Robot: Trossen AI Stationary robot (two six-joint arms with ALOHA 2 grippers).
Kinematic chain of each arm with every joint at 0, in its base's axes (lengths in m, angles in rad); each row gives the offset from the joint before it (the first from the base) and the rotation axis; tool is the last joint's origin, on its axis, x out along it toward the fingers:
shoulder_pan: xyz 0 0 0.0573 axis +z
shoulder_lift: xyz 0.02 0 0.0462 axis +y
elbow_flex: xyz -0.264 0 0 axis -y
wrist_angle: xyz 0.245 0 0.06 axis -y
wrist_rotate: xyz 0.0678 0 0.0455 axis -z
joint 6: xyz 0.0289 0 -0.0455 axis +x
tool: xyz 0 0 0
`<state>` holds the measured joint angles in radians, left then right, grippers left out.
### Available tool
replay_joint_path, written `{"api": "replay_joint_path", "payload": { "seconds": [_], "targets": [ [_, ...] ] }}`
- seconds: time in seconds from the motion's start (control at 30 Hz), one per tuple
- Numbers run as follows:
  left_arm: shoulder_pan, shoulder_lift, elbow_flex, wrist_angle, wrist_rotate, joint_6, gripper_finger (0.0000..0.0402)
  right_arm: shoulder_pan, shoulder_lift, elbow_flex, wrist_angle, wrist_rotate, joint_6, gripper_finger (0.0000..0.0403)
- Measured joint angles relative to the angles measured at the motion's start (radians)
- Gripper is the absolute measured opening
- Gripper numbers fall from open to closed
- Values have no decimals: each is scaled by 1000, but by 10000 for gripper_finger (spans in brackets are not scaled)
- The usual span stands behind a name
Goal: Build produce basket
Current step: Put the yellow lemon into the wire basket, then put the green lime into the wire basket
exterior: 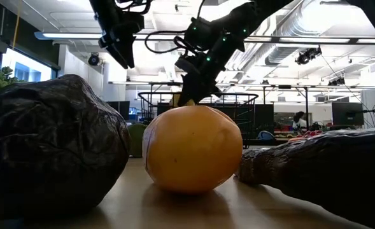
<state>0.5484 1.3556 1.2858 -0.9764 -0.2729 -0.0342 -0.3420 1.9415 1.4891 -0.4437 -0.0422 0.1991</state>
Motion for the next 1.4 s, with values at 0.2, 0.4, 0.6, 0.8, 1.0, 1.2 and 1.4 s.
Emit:
{"api": "replay_joint_path", "payload": {
  "seconds": [0.2,0.4,0.6,0.8,1.0,1.2,1.4],
  "targets": [
    [0,0,0,0,1,-33,260,3,0,0,1,0,6,192],
    [-1,0,0,-5,1,-67,260,10,0,1,1,-1,81,241],
    [3,0,0,-55,2,-79,260,4,-9,2,-4,-37,145,249],
    [27,0,0,-118,11,-127,260,-5,-51,2,-15,-47,206,250],
    [64,0,0,-216,49,-196,260,-5,-123,2,-23,13,229,250],
    [50,0,0,-248,212,-203,260,-5,-182,3,-40,27,263,250],
    [-49,0,0,-239,239,-279,260,-5,-219,3,-73,48,307,250]
  ]
}}
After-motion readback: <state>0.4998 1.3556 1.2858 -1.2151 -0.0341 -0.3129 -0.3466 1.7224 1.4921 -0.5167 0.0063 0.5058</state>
